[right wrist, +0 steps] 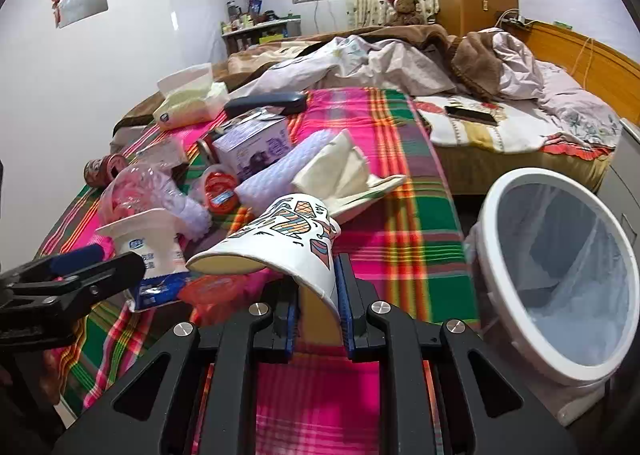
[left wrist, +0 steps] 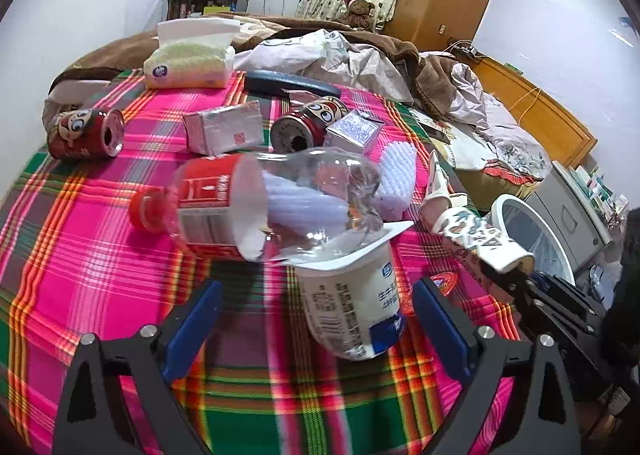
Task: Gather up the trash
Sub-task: 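Grasp the patterned paper cup with the right tool while the left tool grasps the white yogurt cup, then carry both cups over the white bin and open both tools to drop them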
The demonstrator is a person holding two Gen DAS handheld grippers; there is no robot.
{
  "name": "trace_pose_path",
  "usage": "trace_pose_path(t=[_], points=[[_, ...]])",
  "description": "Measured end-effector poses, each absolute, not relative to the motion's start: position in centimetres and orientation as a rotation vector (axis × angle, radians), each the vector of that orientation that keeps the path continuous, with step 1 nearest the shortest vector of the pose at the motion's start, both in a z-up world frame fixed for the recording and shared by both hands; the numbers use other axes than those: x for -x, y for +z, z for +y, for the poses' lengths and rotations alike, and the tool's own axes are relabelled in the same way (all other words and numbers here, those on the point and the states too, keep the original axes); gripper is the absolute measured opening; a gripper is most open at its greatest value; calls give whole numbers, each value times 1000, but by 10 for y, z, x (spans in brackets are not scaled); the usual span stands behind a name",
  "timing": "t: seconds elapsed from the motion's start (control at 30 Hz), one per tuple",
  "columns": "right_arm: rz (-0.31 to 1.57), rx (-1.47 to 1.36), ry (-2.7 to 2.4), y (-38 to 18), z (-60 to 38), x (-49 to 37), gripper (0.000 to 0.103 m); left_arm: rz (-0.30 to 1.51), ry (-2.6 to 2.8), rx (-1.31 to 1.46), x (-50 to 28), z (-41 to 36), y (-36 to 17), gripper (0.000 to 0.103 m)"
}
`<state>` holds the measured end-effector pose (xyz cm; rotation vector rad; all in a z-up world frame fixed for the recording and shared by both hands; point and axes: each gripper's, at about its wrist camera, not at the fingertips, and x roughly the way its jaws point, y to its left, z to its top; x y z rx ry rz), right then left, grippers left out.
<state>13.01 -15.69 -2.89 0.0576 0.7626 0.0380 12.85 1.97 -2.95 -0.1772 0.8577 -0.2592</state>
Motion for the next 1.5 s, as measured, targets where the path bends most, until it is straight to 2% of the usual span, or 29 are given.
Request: trace_pose_path(t=[0.1, 0.2, 0.23, 0.3, 0.33, 0.4, 0.43, 0.47, 0.87, 1.23, 1.43, 1.5], points=[[753, -74, 47, -26, -161, -128, 18, 871, -255, 187, -132, 14, -33, 94], [744, -72, 48, -23, -164, -127, 18, 882, -243, 192, -136, 8, -36, 88], [743, -76, 51, -22, -165, -128, 18, 880, -238, 195, -137, 6, -36, 83], [736, -80, 52, -21, -167, -126, 18, 884, -231, 189, -139, 3, -37, 81], [734, -82, 53, -21, -169, -126, 18, 886, -228, 183, -139, 2, -37, 75], [728, -87, 50, -20, -173, -124, 18, 897, -226, 180, -141, 0, -38, 70], [727, -91, 49, -20, -175, -124, 18, 897, -230, 181, -140, -1, -38, 62], [725, -94, 47, -20, -176, -124, 18, 896, -236, 177, -139, -2, -37, 59], [682, -118, 41, -8, -187, -114, 18, 836, -242, 118, -116, -13, -12, 57], [652, -122, 39, 0, -192, -100, 18, 804, -263, 94, -99, -20, 0, 41], [652, -124, 38, -2, -192, -96, 18, 823, -275, 151, -89, -10, -11, 42], [656, -130, 38, -3, -193, -96, 18, 814, -277, 162, -83, -8, -10, 52]])
